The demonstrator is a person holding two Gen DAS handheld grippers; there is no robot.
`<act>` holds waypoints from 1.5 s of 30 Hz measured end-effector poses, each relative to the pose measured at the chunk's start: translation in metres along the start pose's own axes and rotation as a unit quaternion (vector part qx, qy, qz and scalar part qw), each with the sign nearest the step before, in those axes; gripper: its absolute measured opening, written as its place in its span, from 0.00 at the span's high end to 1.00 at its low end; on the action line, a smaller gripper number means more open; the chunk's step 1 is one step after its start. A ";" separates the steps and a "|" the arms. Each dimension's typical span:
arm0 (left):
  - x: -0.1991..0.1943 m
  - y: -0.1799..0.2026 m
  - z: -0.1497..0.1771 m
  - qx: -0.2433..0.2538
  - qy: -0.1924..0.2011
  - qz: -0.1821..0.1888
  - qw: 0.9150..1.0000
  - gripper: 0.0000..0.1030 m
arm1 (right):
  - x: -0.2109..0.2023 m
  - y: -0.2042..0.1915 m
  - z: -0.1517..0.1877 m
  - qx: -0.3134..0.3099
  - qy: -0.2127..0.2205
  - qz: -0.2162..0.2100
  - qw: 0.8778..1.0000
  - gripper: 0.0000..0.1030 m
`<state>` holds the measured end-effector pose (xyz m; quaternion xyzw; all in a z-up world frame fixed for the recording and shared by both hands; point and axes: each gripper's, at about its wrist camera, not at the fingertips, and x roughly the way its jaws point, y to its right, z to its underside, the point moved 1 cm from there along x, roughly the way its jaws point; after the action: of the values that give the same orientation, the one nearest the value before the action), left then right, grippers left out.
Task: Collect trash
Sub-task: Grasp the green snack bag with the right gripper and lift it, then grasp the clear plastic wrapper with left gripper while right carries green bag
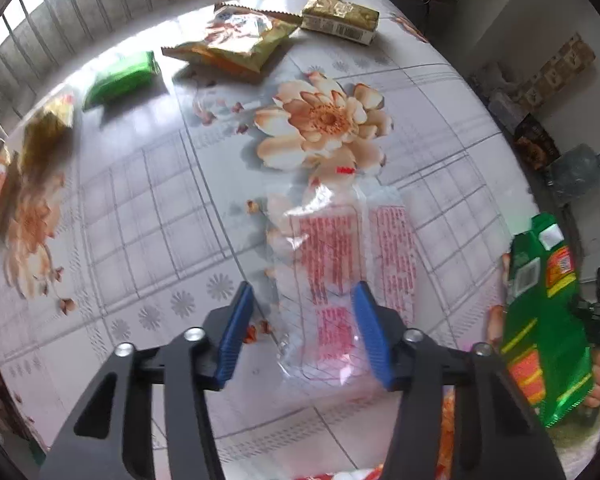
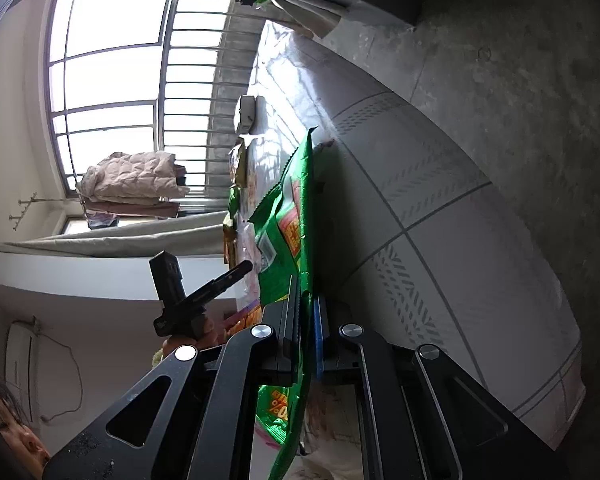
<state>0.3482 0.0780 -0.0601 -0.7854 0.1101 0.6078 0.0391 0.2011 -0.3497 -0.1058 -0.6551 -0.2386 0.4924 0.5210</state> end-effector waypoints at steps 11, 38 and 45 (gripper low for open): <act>-0.001 0.008 0.002 0.055 0.029 -0.053 0.997 0.89 | -0.002 0.000 0.002 0.004 0.003 0.001 1.000 0.94; -0.139 0.006 0.006 -0.031 0.212 0.051 0.975 0.98 | -0.026 -0.025 0.002 -0.017 0.047 -0.048 0.998 0.98; -0.160 0.029 0.015 -0.035 0.222 0.106 0.969 0.98 | -0.045 -0.023 0.004 -0.021 0.069 -0.061 0.996 0.98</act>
<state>0.2897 0.0725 0.0919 -0.8856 0.1769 0.4222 -0.0786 0.1845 -0.3772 -0.0666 -0.6826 -0.2523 0.4084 0.5511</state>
